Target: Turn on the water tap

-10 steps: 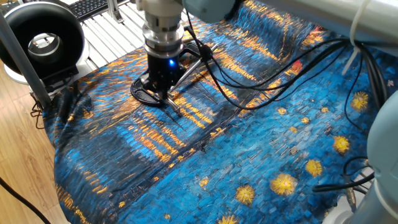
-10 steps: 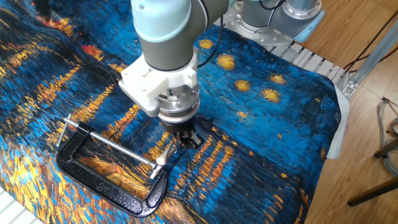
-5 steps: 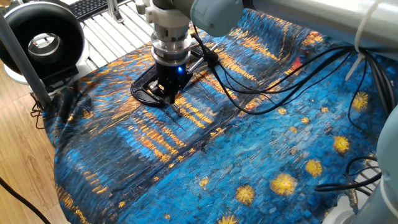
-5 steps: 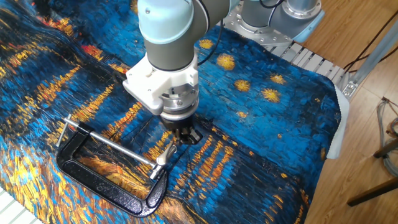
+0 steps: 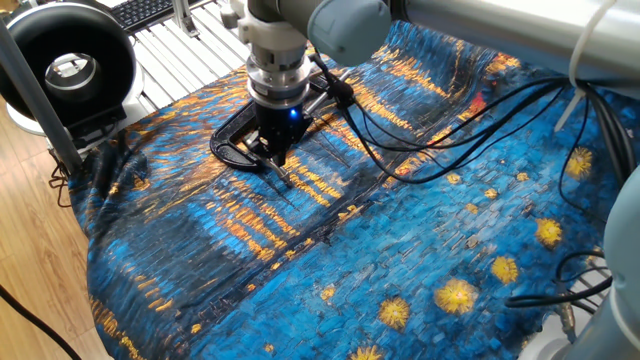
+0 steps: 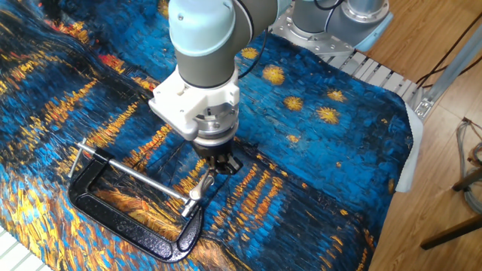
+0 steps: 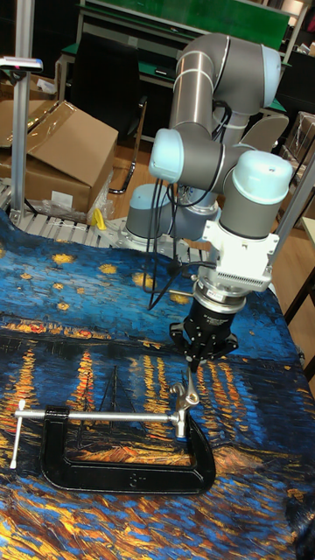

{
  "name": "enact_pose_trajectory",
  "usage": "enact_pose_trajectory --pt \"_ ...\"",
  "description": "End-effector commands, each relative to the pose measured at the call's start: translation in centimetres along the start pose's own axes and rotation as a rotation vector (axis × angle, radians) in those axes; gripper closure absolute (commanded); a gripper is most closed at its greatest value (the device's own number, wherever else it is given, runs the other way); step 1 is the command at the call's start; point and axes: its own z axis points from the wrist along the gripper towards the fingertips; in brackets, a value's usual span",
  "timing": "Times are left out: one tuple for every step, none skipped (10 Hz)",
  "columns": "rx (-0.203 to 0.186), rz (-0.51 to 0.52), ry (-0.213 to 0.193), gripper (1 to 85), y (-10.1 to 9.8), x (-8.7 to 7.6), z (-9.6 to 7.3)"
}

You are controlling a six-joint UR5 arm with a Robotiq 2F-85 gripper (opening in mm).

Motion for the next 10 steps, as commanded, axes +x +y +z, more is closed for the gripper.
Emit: enact_pose_trajectory --pt "0.003 -0.015 -0.006 84.7 -0.4 -0.5 0.0" --pt "0.004 -0.026 -0.006 84.7 -0.7 -0.6 -0.2" --pt "0.002 -0.035 -0.005 84.7 -1.0 -0.8 -0.4" --pt "-0.001 -0.038 -0.005 84.7 -1.1 -1.0 -0.4" --pt "-0.001 -0.044 -0.005 84.7 -1.2 -1.1 -0.5" --pt "0.001 -0.051 -0.004 84.7 -1.3 -1.3 -0.5" --pt "0.01 -0.067 -0.008 84.7 -1.5 -1.6 -0.6" --pt "0.019 -0.086 -0.015 84.7 -1.9 -2.0 -0.6" --pt "0.018 -0.103 -0.024 84.7 -2.0 -2.4 -0.6" --pt "0.018 -0.116 -0.033 84.7 -2.2 -2.8 -0.5"
